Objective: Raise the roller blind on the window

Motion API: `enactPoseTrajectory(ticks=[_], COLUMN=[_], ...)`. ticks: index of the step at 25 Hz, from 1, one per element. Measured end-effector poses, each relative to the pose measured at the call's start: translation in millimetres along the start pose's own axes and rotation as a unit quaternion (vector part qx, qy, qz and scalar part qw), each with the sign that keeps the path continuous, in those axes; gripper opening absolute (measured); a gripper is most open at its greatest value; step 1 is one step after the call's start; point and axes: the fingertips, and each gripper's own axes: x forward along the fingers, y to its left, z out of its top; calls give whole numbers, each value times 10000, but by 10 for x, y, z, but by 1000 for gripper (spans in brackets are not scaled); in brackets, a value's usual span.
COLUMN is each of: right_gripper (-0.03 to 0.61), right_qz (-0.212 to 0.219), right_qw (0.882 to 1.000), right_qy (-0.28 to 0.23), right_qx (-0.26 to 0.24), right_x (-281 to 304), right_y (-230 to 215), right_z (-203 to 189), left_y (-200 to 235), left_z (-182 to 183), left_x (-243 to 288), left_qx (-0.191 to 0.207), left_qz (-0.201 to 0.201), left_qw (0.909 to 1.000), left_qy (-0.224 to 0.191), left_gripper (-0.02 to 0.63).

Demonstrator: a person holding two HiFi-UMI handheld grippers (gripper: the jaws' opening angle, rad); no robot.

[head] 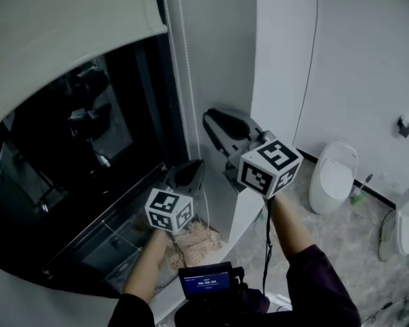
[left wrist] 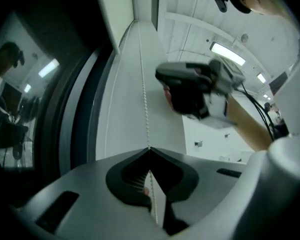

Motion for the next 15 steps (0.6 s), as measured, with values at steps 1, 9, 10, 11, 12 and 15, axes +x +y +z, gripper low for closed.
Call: enactPoseTrajectory(ticks=[1,9,10,11,12,15], right_gripper=[40,51,48,22,18,15], right_qz=[-39,-166,-206,-234,-252,-415], right_qw=[9999,9974,9967,9960,9954,9926], right_qy=[-46,-286,-300,-298,-296,-282], right_qx=[-143,-637,-725,-812,-881,-1110], right_x=[82,423,429,434,435,376], right_y=[2,60,67,78,91,93], right_z=[135,642,663,670,668,633], left_y=[-60,-285,-283,-278,-273,-210], left_z=[-183,-434,-426,-422,-425,-447], left_x=[-30,-211,-216,-225,-239,-318], left_qx=[-86,-142,-162,-190,-211,-240], left_qz=[-69,-258,-258,-256,-255,-198], left_qw=[9999,9995,9994,9994,9993,9993], left_qy=[106,142,148,155,169,182], left_gripper=[14,12,12,12,12,15])
